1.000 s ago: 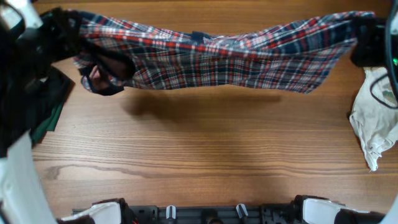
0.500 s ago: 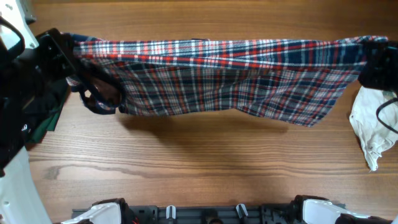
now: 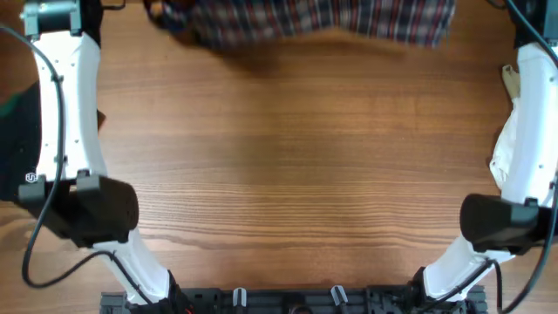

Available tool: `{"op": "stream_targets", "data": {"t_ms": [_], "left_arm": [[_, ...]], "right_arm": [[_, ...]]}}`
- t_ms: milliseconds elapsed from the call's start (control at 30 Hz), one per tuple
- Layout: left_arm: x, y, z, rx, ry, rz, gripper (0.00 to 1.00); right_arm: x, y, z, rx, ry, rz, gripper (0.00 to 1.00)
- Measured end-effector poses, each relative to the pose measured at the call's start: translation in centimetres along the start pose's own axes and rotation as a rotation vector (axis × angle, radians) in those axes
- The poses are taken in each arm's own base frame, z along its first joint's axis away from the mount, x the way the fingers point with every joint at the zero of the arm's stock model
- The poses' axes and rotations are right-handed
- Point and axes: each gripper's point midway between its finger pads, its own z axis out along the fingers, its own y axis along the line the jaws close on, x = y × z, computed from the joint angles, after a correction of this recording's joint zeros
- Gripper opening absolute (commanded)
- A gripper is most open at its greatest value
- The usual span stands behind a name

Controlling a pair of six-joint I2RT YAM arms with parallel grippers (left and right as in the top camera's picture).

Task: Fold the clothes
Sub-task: 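Lift the shirt with both grippers, shake it out, and lower it, then lay the plaid shirt flat on the table and release both grippers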

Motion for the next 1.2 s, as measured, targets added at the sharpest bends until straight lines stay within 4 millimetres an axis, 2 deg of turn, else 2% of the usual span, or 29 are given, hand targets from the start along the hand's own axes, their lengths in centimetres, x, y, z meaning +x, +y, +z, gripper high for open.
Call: {"op": "stream_targets", "data": {"t_ms": [67, 100, 133, 167, 200, 267, 300, 333, 367, 400, 600, 700, 767, 833, 933, 1200], "left_arm": [[0.8, 0.7, 1.1, -0.003, 0.010, -0.003, 0.04], [1.6, 1.2, 1.5, -0.012, 0.034, -0.007, 0.04], [2.8, 1.7, 1.8, -0.026, 0.077, -0.014, 0.04], [4.8, 2.7, 2.4, -0.047, 0.140, -0.025, 0.04], [6.5, 3.4, 2.8, -0.063, 0.195, -0.038, 0.04], [10.4, 5.2, 3.7, -0.099, 0.311, -0.069, 0.04], [13.0, 6.3, 4.0, -0.126, 0.389, -0.092, 0.04], [15.2, 7.2, 4.1, -0.152, 0.454, -0.113, 0.04], [17.0, 7.9, 3.8, -0.179, 0.517, -0.131, 0.04], [18.2, 8.4, 3.4, -0.204, 0.557, -0.144, 0.04], [23.3, 8.5, -1.4, -0.303, 0.822, -0.242, 0.04], [24.8, 8.5, -3.1, -0.332, 0.906, -0.273, 0.04], [26.2, 8.6, -3.4, -0.341, 0.943, -0.279, 0.04], [29.6, 8.6, -4.0, -0.356, 1.028, -0.291, 0.04], [32.7, 8.2, -4.7, -0.364, 1.104, -0.291, 0.04], [35.5, 8.9, -6.1, -0.406, 1.178, -0.297, 0.04]], "right_arm": [[1.2, -0.2, 1.4, -0.010, 0.024, -0.005, 0.04], [3.4, -0.6, 2.6, -0.012, 0.082, 0.001, 0.04], [4.6, -0.8, 3.2, -0.013, 0.115, 0.003, 0.04], [8.5, -1.4, 5.2, -0.014, 0.213, 0.016, 0.04], [11.7, -1.8, 6.2, -0.015, 0.304, 0.030, 0.04], [16.7, -2.3, 7.4, -0.018, 0.439, 0.056, 0.04], [20.2, -2.6, 8.0, -0.021, 0.535, 0.081, 0.04], [23.8, -2.7, 7.9, -0.022, 0.643, 0.112, 0.04], [27.3, -2.6, 7.0, -0.023, 0.770, 0.145, 0.04], [28.2, -2.5, 6.3, -0.021, 0.812, 0.158, 0.04], [32.7, -0.8, -1.7, -0.013, 1.188, 0.265, 0.04], [33.3, -0.5, -2.9, -0.011, 1.242, 0.281, 0.04], [34.8, -0.4, -3.6, -0.009, 1.294, 0.297, 0.04], [37.2, -0.4, -4.5, -0.006, 1.362, 0.317, 0.04], [40.0, -0.2, -5.7, -0.003, 1.441, 0.341, 0.04], [46.5, -0.4, -9.5, 0.075, 1.618, 0.390, 0.04]]}}
